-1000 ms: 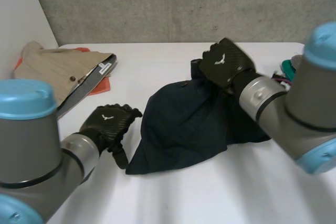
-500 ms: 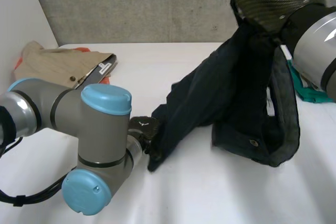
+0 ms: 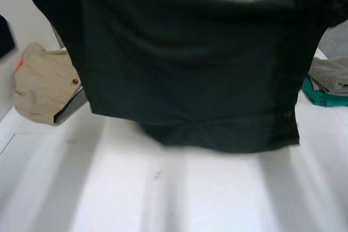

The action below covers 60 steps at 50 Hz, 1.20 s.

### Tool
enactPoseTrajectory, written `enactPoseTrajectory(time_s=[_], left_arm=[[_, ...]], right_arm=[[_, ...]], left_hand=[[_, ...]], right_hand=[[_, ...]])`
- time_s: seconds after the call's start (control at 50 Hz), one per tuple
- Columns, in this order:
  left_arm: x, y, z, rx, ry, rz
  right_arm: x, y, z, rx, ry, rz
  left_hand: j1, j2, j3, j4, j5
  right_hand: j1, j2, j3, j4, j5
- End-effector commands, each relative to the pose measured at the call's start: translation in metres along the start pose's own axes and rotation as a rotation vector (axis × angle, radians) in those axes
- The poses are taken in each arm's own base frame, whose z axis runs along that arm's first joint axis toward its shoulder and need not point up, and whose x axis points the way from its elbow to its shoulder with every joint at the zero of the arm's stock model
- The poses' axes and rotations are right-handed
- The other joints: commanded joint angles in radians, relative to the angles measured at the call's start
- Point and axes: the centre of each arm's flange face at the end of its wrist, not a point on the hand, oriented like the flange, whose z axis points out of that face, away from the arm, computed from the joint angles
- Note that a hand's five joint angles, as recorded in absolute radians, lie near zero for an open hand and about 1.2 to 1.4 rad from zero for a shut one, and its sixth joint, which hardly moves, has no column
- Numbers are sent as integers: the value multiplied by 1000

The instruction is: Fold the laundry.

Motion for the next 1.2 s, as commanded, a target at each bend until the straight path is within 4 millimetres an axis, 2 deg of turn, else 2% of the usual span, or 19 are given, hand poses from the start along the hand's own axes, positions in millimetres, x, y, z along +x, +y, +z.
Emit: enactPoseTrajectory(time_s=[0.02,0.1,0.16,0.18,0.24,0.32,0.4,0.5,0.52,0.54,0.56,0.6,0.62,0.74,0.9,1.0,1.12,1.14,1.2], left_arm=[[-13,-60,-8,175,-59,-15],[-17,-56,9,164,-76,-5],[-18,-31,36,104,-85,9],[-19,-15,51,68,-88,19],[-17,10,74,36,-84,33],[-17,63,129,46,-105,79],[-19,92,169,123,-141,120],[-22,115,202,226,-181,144],[-22,118,206,237,-181,141],[-23,127,212,246,-176,136],[-22,131,214,249,-166,129],[-20,137,216,251,-143,116],[-17,141,217,241,-124,109],[-22,153,212,166,-118,96],[-24,168,187,17,-137,104],[-11,189,141,-211,-93,125],[8,215,72,-512,5,139],[14,223,52,-588,46,138],[23,234,25,-689,113,131]], right_arm=[[19,-21,-4,68,43,99],[21,-13,5,51,41,146],[15,7,25,3,21,189],[13,12,30,-5,16,200],[2,29,54,-14,16,235],[-12,55,98,47,114,250],[-31,74,136,157,205,245],[-49,103,181,302,342,182],[-52,109,189,318,362,164],[-61,118,199,325,370,116],[-66,122,203,311,362,97],[-75,133,207,261,341,58],[-80,140,208,211,323,37],[-74,164,203,59,280,94],[-68,168,173,-137,144,76],[-78,176,139,-295,-55,83],[-88,189,106,-435,-225,94],[-90,194,99,-461,-267,93],[-94,203,92,-489,-319,92]], left_hand=[[223,202,211,201,230],[223,202,211,201,230],[223,202,211,201,230],[223,202,211,201,230],[223,202,211,201,230],[223,202,211,201,230],[223,202,211,201,230],[223,202,211,201,230],[223,202,211,201,230],[148,126,135,126,155],[-111,-133,-124,-133,-104],[-693,-714,-705,-715,-685],[-998,-1020,-1011,-1020,-991],[-998,-1020,-1011,-1020,-991],[-998,-1020,-1011,-1020,-991],[-966,-988,-979,-988,-959],[-561,-582,-574,-583,-554],[-479,-500,-492,-501,-472],[-311,-333,-324,-333,-304]], right_hand=[[291,223,209,200,233],[291,223,209,200,233],[291,223,209,200,233],[291,223,209,200,233],[291,223,209,200,233],[291,223,209,200,233],[291,223,209,200,233],[291,223,209,200,233],[209,141,127,118,151],[-495,-563,-577,-586,-553],[-836,-905,-918,-927,-894],[-931,-999,-1013,-1022,-989],[-931,-999,-1013,-1022,-989],[-931,-999,-1013,-1022,-989],[-931,-999,-1013,-1022,-989],[-902,-970,-984,-993,-960],[-661,-730,-743,-752,-719],[-579,-648,-661,-670,-637],[-426,-495,-509,-517,-484]])
